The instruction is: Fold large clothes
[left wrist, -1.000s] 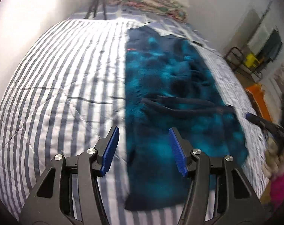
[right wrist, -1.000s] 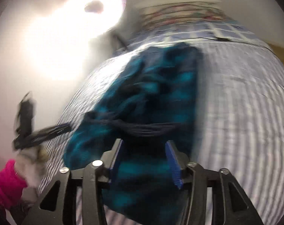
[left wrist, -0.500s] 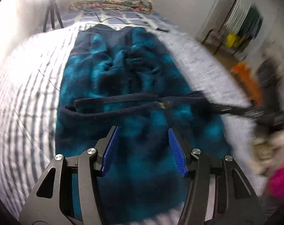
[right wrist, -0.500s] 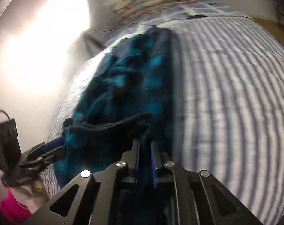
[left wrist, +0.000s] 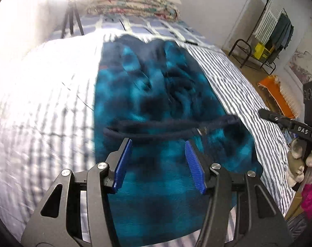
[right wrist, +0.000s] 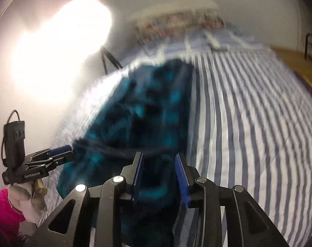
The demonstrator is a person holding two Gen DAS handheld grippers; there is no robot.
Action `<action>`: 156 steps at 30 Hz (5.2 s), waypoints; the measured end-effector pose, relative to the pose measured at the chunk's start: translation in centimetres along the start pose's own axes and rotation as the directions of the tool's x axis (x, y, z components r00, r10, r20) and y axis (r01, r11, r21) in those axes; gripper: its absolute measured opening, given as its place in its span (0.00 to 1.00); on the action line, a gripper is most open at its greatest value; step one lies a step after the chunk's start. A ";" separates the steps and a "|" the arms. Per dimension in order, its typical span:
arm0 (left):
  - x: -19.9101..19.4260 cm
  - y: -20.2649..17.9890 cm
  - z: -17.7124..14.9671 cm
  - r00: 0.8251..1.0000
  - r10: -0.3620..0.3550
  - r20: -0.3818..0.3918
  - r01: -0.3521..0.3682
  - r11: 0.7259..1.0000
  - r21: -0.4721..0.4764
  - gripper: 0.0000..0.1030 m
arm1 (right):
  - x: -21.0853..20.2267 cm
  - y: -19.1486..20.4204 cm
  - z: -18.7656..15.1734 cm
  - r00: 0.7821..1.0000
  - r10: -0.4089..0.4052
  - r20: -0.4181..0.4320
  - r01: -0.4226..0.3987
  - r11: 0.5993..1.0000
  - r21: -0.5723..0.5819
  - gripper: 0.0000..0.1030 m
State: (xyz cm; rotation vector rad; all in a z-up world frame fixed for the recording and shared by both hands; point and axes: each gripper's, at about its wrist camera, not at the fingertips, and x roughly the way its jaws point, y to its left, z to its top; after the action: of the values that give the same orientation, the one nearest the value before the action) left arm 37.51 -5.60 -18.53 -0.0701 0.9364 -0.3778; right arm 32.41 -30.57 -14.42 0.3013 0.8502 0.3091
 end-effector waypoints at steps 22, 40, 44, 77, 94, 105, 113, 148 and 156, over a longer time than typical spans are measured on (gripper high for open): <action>9.2 13.5 17.1 0.995 -0.086 0.045 0.095 0.961 -0.258 0.55 | 10.3 -5.6 14.6 0.999 -0.030 -0.014 0.030 0.998 0.046 0.51; 20.7 16.2 19.0 0.996 -0.084 -0.038 0.068 0.947 -0.315 0.55 | 21.7 -9.9 17.2 0.998 0.042 -0.056 -0.034 0.990 0.133 0.51; 22.4 15.5 19.9 0.997 -0.059 -0.054 0.041 0.957 -0.288 0.55 | 24.0 -9.1 17.8 0.997 0.021 -0.080 -0.012 0.995 0.103 0.51; 12.6 5.2 20.3 0.993 -0.042 0.109 0.046 0.998 -0.035 0.06 | 14.4 0.8 19.1 0.999 -0.032 0.044 0.038 0.988 -0.150 0.09; -3.5 0.7 8.4 0.980 -0.111 0.166 0.109 0.994 0.022 0.06 | -1.6 5.9 6.9 0.999 0.031 0.034 -0.024 0.981 -0.191 0.09; -5.2 -1.1 -3.0 0.994 -0.090 0.060 0.085 0.993 0.087 0.07 | -3.5 6.4 -4.4 0.996 0.017 -0.084 -0.031 0.985 -0.167 0.09; -5.8 -2.4 -7.6 1.000 -0.008 -0.020 0.011 0.989 0.147 0.11 | -3.7 7.2 -8.4 0.990 -0.062 -0.127 0.035 0.978 -0.206 0.19; -47.1 -7.7 -5.7 0.883 -0.228 0.411 0.191 0.973 0.130 0.41 | -43.8 19.8 -5.5 0.887 0.145 0.438 -0.009 0.954 -0.298 0.53; -41.3 -5.9 -5.7 0.900 -0.267 0.344 0.270 0.962 0.039 0.54 | -37.2 16.2 -5.9 0.931 0.141 0.338 -0.078 0.978 -0.194 0.69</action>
State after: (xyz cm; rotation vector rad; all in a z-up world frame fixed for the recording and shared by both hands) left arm 9.28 3.78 11.27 -0.2697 0.5780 -0.5964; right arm 2.46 -29.24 13.45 0.2284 0.4504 0.4197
